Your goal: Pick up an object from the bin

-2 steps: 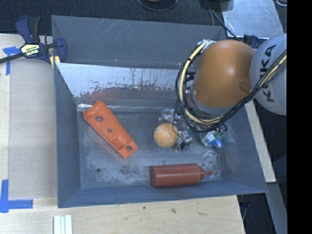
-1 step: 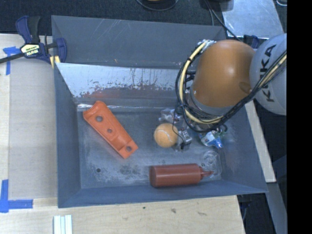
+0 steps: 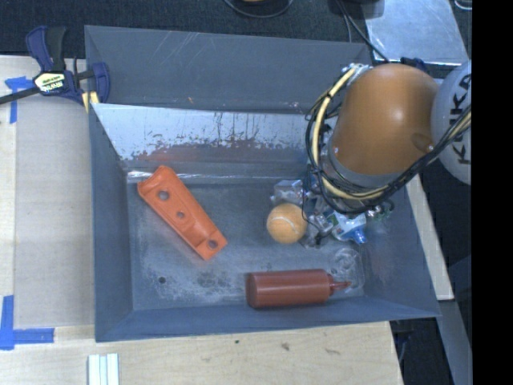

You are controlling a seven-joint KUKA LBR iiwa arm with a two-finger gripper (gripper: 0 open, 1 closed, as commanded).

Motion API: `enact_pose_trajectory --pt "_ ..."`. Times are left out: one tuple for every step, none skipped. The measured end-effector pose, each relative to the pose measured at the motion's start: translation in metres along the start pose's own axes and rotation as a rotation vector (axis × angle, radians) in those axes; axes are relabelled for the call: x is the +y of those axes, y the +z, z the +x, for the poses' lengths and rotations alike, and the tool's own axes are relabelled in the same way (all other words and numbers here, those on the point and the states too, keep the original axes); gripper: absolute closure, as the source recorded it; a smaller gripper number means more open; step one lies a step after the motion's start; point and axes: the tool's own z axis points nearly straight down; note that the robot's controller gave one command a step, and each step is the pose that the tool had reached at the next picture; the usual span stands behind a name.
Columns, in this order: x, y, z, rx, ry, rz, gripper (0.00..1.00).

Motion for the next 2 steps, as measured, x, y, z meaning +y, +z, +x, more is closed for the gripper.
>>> enact_pose_trajectory --pt "-0.006 -0.096 -0.011 0.003 0.028 -0.002 1.0" --pt "0.031 -0.193 -0.009 0.0 0.067 -0.001 1.0"
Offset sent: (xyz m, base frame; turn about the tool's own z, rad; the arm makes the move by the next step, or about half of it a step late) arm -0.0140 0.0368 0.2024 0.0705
